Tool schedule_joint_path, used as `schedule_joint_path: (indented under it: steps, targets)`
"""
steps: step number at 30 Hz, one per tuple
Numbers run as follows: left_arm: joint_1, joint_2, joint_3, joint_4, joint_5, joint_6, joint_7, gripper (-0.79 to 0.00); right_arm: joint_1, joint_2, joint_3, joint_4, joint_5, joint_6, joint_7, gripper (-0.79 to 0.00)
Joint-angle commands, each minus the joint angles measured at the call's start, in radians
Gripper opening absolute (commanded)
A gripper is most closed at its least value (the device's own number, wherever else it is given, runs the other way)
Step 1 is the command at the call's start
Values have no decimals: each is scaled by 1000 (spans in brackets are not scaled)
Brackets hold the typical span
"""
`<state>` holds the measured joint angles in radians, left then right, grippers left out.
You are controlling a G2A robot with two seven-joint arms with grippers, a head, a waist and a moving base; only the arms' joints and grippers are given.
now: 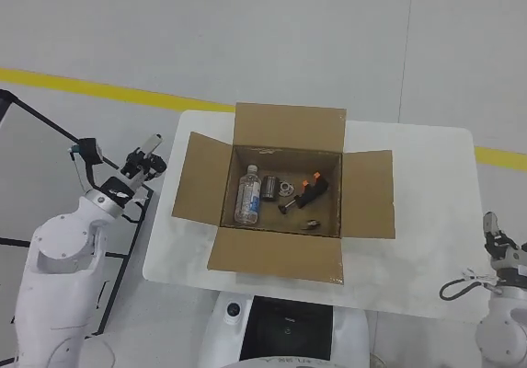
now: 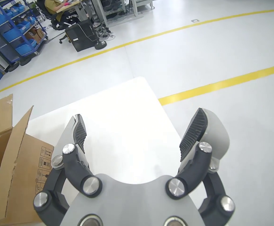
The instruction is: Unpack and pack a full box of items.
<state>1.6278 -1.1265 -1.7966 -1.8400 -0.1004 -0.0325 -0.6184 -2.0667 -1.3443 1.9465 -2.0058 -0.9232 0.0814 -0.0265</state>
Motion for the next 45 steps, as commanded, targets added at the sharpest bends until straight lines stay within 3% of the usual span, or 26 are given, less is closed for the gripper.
schedule_joint_path:
  steps: [1, 6, 14, 25, 34, 37, 41, 45]
  targets:
    - [-2, 0, -9, -4, -51, 13, 15, 0, 0, 0, -1, -1, -1, 1, -1, 0]
    - [-9, 1, -1, 8, 3, -17, 43, 0, 0, 0, -1, -1, -1, 1, -1, 0]
    - [-13, -8, 98, 109, 34, -34, 92, 0, 0, 0, -1, -1, -1, 1, -1, 0]
    - [-11, -12, 97, -44, -185, 88, 25, 0, 0, 0, -1, -1, -1, 1, -1, 0]
    - [-60, -15, 209, -20, -156, 77, -9, 0, 0, 0, -1, -1, -1, 1, -1, 0]
    - [-101, -15, 185, -32, -193, 70, 24, 0, 0, 0, -1, -1, -1, 1, -1, 0]
    - [-133, -6, 123, -23, -94, 17, 47, 0, 0, 0, -1, -1, -1, 1, -1, 0]
    - [-129, 3, 69, 55, -33, -25, 44, 0, 0, 0, -1, -1, -1, 1, -1, 0]
